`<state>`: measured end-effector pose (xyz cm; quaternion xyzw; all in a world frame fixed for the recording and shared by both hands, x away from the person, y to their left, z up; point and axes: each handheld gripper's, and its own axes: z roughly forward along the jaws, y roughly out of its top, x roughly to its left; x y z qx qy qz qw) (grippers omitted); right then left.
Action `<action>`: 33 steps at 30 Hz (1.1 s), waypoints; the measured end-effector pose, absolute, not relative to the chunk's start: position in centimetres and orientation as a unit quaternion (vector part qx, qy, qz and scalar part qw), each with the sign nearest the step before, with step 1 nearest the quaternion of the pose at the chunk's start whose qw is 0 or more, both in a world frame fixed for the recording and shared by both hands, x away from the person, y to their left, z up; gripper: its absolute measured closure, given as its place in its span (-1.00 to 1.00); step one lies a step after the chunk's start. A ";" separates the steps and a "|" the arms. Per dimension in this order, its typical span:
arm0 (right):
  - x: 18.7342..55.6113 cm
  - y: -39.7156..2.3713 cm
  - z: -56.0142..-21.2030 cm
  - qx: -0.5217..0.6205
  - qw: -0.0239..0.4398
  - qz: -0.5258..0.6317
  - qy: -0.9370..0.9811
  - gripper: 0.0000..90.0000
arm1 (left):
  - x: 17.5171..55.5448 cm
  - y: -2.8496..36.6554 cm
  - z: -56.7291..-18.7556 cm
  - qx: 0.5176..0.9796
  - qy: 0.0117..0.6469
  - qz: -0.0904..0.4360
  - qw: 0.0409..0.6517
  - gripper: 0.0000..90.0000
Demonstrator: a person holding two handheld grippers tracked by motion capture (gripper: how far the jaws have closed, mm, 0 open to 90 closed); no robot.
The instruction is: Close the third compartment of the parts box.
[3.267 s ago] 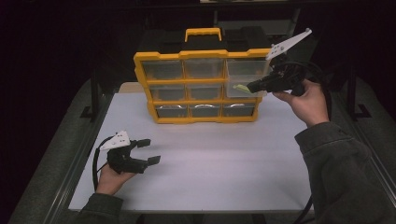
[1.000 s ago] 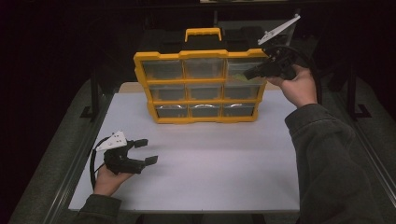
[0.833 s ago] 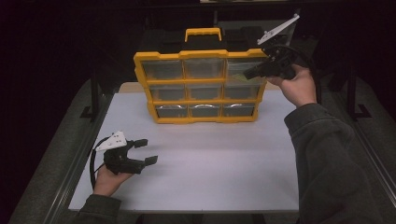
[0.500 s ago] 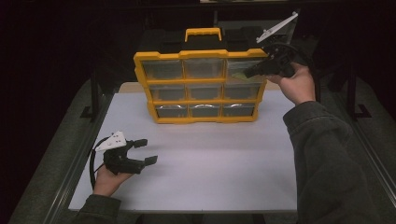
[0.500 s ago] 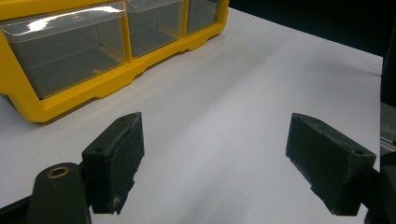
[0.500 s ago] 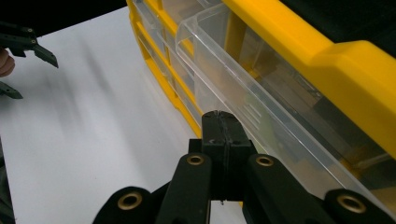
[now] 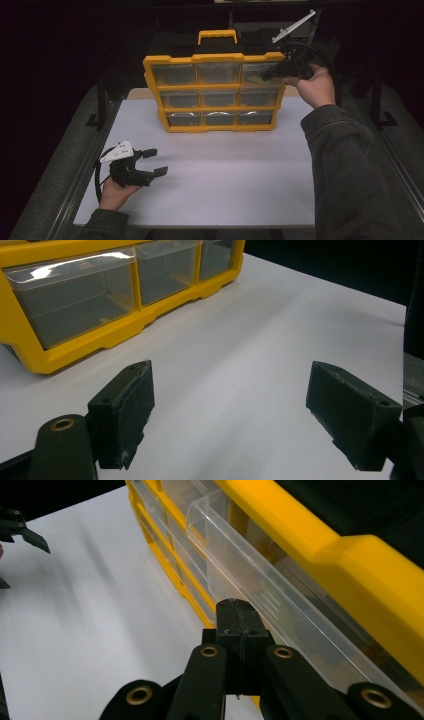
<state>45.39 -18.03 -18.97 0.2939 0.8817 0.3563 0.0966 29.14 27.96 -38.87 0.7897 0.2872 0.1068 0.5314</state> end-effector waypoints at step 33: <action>46.7 -18.0 -19.2 0.312 0.128 0.345 0.876 0.97 | 29.1 28.1 -39.0 0.793 0.290 0.107 0.525 -0.58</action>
